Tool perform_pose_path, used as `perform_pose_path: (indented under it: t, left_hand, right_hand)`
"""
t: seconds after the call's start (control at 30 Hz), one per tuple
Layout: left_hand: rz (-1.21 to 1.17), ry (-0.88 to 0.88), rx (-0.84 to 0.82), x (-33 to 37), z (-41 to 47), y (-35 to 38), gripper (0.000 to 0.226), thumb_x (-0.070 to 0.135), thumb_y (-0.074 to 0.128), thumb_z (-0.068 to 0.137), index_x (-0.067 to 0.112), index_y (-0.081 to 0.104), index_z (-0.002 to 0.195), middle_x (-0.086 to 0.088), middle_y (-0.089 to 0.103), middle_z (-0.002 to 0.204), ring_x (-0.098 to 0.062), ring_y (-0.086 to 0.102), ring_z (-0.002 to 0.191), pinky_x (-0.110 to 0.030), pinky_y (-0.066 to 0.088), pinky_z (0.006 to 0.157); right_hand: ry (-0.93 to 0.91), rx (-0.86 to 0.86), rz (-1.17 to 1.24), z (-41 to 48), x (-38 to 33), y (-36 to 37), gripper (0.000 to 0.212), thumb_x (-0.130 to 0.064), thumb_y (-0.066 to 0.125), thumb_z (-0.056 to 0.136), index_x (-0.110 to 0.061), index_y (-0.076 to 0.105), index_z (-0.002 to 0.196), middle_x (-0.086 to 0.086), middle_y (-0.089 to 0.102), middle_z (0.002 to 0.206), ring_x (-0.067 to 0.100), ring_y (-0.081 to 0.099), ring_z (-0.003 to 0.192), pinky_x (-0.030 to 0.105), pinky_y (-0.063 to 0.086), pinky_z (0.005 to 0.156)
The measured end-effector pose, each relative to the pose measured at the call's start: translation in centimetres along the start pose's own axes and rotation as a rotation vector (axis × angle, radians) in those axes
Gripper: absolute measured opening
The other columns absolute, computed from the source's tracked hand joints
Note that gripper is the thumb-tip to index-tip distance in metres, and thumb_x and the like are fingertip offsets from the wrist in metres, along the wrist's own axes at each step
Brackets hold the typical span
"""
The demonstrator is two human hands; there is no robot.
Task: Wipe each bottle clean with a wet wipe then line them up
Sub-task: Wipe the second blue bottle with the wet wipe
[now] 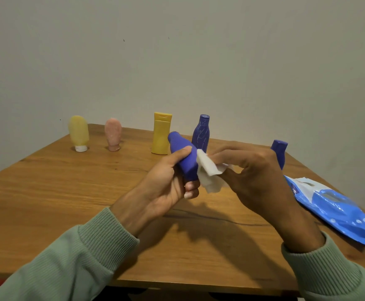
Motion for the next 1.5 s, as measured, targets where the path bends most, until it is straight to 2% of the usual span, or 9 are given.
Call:
perform_pose_path:
  t: [0.1, 0.23, 0.33, 0.43, 0.73, 1.0, 1.2, 1.33, 1.5]
  left_hand:
    - [0.124, 0.058, 0.035, 0.6, 0.3, -0.5, 0.028, 0.032, 0.047, 0.097, 0.004, 0.053, 0.098, -0.009, 0.054, 0.065, -0.019, 0.042, 0.044, -0.027, 0.036, 0.043]
    - [0.501, 0.227, 0.098, 1.6, 0.2, -1.0, 0.028, 0.031, 0.052, 0.096, 0.008, 0.056, 0.111, -0.006, 0.066, 0.086, -0.018, 0.064, 0.066, -0.029, 0.053, 0.058]
    - [0.692, 0.279, 0.106, 1.6, 0.1, -1.2, 0.025, 0.028, 0.058, 0.093, 0.019, 0.055, 0.117, 0.002, 0.066, 0.102, -0.002, 0.067, 0.084, -0.015, 0.054, 0.067]
    - [0.758, 0.270, 0.080, 1.3, 0.2, -1.2, 0.032, 0.023, 0.065, 0.090, 0.020, 0.054, 0.120, 0.002, 0.067, 0.106, -0.008, 0.067, 0.094, -0.021, 0.056, 0.075]
    - [1.093, 0.368, 0.080, 0.9, -0.1, -0.7, 0.036, 0.015, 0.071, 0.085, 0.025, 0.052, 0.114, 0.007, 0.064, 0.099, -0.010, 0.063, 0.092, -0.030, 0.052, 0.085]
    - [1.261, 0.461, 0.084, 0.8, -0.3, -0.6, 0.029, 0.017, 0.068, 0.088, 0.036, 0.046, 0.094, 0.009, 0.061, 0.088, -0.007, 0.058, 0.079, -0.022, 0.047, 0.070]
    - [1.297, 0.483, 0.067, 0.6, -0.4, -0.5, 0.038, 0.014, 0.067, 0.088, 0.027, 0.052, 0.121, 0.006, 0.065, 0.105, -0.007, 0.060, 0.093, -0.032, 0.050, 0.084]
    - [1.325, 0.505, 0.084, 0.7, -0.7, -0.3, 0.039, 0.015, 0.068, 0.087, 0.026, 0.053, 0.121, 0.005, 0.066, 0.106, -0.010, 0.060, 0.095, -0.038, 0.052, 0.087]
    - [1.364, 0.518, 0.092, 0.7, -1.0, 0.2, 0.042, 0.020, 0.066, 0.088, 0.024, 0.051, 0.127, 0.009, 0.061, 0.105, 0.001, 0.053, 0.086, -0.020, 0.044, 0.079]
  right_hand:
    - [0.084, -0.002, 0.110, 0.0, 0.8, -0.8, 0.019, -0.006, 0.075, 0.074, -0.013, 0.073, 0.092, -0.010, 0.066, 0.087, -0.010, 0.057, 0.081, 0.003, 0.043, 0.067]
    - [0.160, 0.096, 0.203, 0.2, 1.6, -2.5, 0.014, -0.022, 0.072, 0.079, -0.021, 0.071, 0.093, -0.011, 0.070, 0.087, 0.006, 0.062, 0.078, 0.022, 0.048, 0.063]
    - [0.175, 0.149, 0.228, 0.4, 1.5, -3.3, 0.015, -0.026, 0.071, 0.078, -0.031, 0.068, 0.092, -0.012, 0.069, 0.085, 0.011, 0.062, 0.075, 0.031, 0.048, 0.063]
    - [0.177, 0.141, 0.254, 0.5, 1.1, -3.3, 0.018, -0.024, 0.072, 0.078, -0.035, 0.065, 0.091, -0.016, 0.068, 0.085, 0.012, 0.062, 0.075, 0.033, 0.048, 0.064]
    - [0.201, 0.104, 0.345, 0.7, 0.4, -3.2, 0.017, -0.029, 0.070, 0.076, -0.036, 0.066, 0.091, -0.016, 0.069, 0.085, 0.014, 0.064, 0.081, 0.035, 0.051, 0.068]
    - [0.261, 0.085, 0.488, 0.8, -0.5, -4.0, 0.019, -0.031, 0.070, 0.073, -0.026, 0.071, 0.091, -0.010, 0.072, 0.089, 0.013, 0.067, 0.083, 0.028, 0.056, 0.071]
    - [0.303, 0.028, 0.491, 0.8, -0.8, -4.0, 0.023, -0.035, 0.070, 0.070, -0.024, 0.072, 0.090, -0.007, 0.072, 0.088, 0.015, 0.066, 0.083, 0.031, 0.056, 0.071]
    - [0.323, -0.023, 0.488, 0.8, -0.9, -3.5, 0.019, -0.027, 0.073, 0.072, -0.020, 0.075, 0.089, -0.007, 0.072, 0.088, 0.018, 0.066, 0.083, 0.036, 0.056, 0.070]
    - [0.346, -0.055, 0.448, 0.8, -0.9, -3.3, 0.021, -0.033, 0.071, 0.070, -0.025, 0.073, 0.089, -0.011, 0.069, 0.090, 0.010, 0.064, 0.087, 0.028, 0.056, 0.070]
Point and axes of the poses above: each hand's wrist, its own z-axis towards the middle knuckle, its own y-axis out of the palm, x = y × z, the point moved 2 cm from there along z, towards the middle knuckle
